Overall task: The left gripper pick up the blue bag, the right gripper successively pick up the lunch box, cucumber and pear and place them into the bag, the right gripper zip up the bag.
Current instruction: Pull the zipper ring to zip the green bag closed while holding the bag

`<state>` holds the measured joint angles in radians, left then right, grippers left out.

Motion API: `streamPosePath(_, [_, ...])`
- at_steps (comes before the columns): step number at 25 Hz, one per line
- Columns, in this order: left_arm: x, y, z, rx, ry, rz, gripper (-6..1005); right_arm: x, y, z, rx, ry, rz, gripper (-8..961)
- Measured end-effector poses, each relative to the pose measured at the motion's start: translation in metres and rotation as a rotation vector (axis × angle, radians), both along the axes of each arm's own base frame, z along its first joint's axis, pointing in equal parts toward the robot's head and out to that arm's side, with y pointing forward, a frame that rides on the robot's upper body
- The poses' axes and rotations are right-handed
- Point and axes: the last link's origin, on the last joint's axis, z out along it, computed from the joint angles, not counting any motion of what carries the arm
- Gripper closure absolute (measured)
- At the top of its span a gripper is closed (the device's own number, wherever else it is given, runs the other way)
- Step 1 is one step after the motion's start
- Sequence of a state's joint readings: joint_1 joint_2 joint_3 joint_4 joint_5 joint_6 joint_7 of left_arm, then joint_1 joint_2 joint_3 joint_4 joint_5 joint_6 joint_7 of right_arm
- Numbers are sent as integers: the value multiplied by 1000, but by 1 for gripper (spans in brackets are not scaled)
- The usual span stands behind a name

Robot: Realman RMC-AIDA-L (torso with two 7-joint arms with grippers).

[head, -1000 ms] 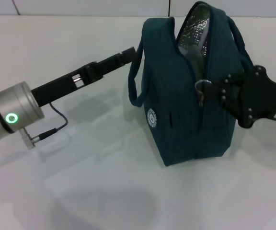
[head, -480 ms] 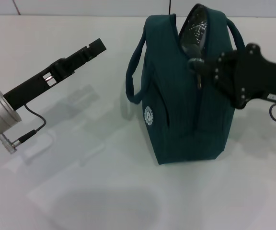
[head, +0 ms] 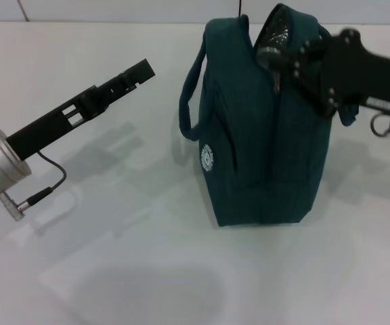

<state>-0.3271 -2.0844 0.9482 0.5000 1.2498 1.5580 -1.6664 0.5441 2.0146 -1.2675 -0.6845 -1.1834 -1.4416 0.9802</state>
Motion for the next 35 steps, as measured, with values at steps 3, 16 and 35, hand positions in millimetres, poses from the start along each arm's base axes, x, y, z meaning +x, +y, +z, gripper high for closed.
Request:
streamPosePath(3, [0,-2,1,9,6,-17,105,-10,5,-1,3,2,24,936])
streamPosePath(16, [-5,-11,-4,-3,32,-18,107,-26,10,-11,-19,-10,56,936])
streamPosePath(35, [8,-3,-26,-33,127,-116,110,-43,10,-24,-58,-32,106,936])
